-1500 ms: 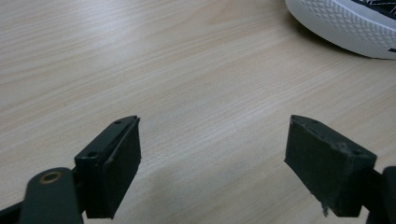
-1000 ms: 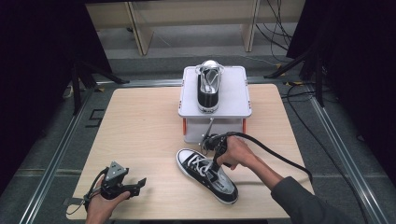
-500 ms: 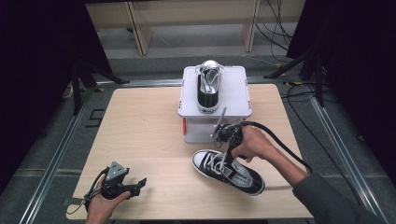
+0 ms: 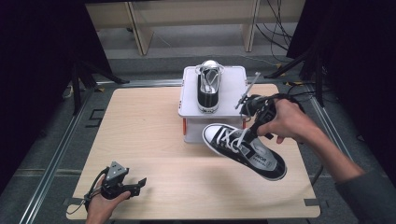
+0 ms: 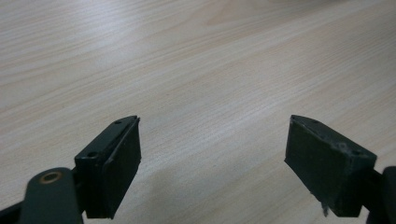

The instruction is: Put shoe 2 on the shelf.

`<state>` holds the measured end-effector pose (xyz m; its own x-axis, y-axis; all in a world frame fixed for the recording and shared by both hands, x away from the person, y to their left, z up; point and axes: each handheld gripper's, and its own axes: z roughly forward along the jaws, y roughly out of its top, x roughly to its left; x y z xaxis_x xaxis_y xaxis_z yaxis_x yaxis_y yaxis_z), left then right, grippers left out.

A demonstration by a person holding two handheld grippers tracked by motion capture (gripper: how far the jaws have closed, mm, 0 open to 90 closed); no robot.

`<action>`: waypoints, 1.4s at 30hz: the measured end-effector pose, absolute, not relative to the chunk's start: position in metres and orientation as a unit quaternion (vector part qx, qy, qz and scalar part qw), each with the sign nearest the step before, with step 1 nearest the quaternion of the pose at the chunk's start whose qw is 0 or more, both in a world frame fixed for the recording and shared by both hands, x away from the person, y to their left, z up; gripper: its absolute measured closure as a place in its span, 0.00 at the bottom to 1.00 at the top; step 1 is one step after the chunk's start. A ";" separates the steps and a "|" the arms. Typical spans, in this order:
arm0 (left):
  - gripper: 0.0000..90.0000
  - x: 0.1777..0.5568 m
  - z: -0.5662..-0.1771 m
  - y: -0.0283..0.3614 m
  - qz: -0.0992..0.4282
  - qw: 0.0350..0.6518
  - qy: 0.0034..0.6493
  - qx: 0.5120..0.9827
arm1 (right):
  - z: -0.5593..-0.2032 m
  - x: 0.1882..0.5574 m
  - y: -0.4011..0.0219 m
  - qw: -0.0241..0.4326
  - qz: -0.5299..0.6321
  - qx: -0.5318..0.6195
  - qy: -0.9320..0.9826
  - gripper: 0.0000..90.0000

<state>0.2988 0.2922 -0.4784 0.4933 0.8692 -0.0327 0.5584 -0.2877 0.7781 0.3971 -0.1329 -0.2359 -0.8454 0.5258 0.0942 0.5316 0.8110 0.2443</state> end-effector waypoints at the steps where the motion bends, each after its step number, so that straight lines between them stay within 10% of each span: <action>1: 0.20 0.299 -0.478 0.292 0.205 0.379 0.457 0.778 | -0.228 0.396 -0.136 0.008 -0.137 -0.277 -0.951 0.94; 19: 0.20 0.299 -0.478 0.292 0.205 0.381 0.458 0.776 | -0.159 0.445 -0.179 -0.054 -0.150 -0.400 -0.903 0.95; 42: 0.20 0.298 -0.480 0.290 0.189 0.385 0.463 0.775 | -0.176 0.579 -0.152 -0.105 -0.201 -0.546 -0.806 0.94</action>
<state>0.2976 0.2898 -0.4800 0.4993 0.8641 -0.0634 0.5724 -0.2741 0.7728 0.5791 -0.1517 -0.1757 -0.3812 0.9230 0.0516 0.8388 0.3219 0.4391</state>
